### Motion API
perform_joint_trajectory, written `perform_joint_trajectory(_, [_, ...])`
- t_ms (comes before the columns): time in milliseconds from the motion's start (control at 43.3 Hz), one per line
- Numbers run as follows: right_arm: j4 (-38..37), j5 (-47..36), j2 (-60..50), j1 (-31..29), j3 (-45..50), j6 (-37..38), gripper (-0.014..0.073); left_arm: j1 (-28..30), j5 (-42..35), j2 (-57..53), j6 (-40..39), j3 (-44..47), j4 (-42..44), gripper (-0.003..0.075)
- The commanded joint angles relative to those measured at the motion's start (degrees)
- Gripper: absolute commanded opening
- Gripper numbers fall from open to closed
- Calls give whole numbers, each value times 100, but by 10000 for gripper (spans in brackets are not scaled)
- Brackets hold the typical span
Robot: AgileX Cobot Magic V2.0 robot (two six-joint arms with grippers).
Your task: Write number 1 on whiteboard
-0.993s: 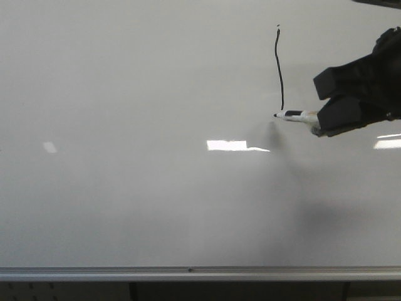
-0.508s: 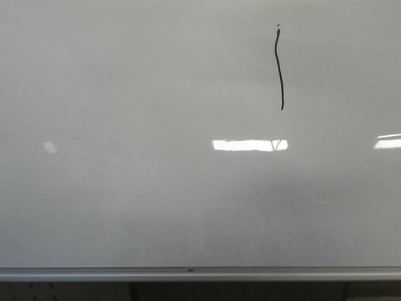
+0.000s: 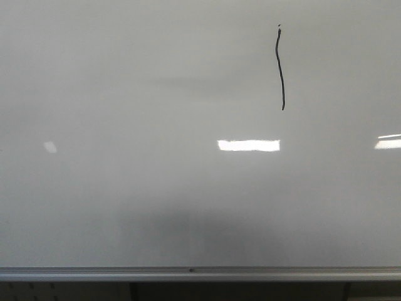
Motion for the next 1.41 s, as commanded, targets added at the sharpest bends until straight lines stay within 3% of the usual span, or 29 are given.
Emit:
perform_joint_trajectory(0, [-125, 397, 16, 10, -320, 11, -60, -535, 200, 378, 687, -565, -37, 659])
perform_joint_trajectory(185, [-609, 814, 43, 70, -327, -241, -60, -1729, 831, 1333, 1155, -1256, 53, 627])
perform_joint_trajectory(416, [-1021, 690, 43, 901, -327, -564, -60, -2789, 1118, 2575, 1155, -2131, 683, 627])
perform_joint_trajectory(762, [-1228, 105, 43, 1321, -327, -564, -60, -2858, 1382, 3087, 1155, -2801, 559, 617])
perform_joint_trajectory(1085, [-1208, -27, 51, 1321, -327, -564, -60, -2858, 1367, 3092, 1155, -2801, 442, 354])
perform_joint_trajectory(1385, [-835, 171, 51, 1321, -327, -607, -60, -2858, 1254, 3101, 1155, -2801, 442, 344])
